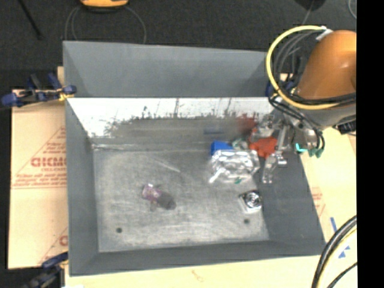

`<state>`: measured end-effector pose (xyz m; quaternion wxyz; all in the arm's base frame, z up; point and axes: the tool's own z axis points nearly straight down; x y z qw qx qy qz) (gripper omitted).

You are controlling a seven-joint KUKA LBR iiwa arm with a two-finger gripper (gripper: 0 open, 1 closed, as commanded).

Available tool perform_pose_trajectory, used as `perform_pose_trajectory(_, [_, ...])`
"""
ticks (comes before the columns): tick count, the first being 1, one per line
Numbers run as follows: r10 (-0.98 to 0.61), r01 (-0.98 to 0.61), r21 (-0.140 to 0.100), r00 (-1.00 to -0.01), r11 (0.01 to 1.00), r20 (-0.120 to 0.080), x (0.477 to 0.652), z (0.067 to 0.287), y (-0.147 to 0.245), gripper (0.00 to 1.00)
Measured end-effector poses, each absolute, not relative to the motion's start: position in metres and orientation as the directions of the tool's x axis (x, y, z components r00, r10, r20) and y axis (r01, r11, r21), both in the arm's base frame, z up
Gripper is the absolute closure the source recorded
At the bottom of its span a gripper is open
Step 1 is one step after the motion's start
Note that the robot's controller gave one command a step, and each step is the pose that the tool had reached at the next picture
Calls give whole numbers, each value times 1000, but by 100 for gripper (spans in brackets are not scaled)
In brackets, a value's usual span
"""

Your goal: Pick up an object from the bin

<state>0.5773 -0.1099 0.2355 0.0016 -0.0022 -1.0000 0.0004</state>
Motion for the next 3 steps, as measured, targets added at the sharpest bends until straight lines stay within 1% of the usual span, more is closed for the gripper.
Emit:
perform_pose_trajectory(1, [-28, -28, -1, -1000, 1000, 0, 643, 104, -116, 0])
perform_pose_trajectory(2, [-31, -31, -1, -1000, 1000, 0, 644, 109, -116, 100])
perform_pose_trajectory(3, [-42, -42, -4, -999, 999, -9, 638, 228, -117, 100])
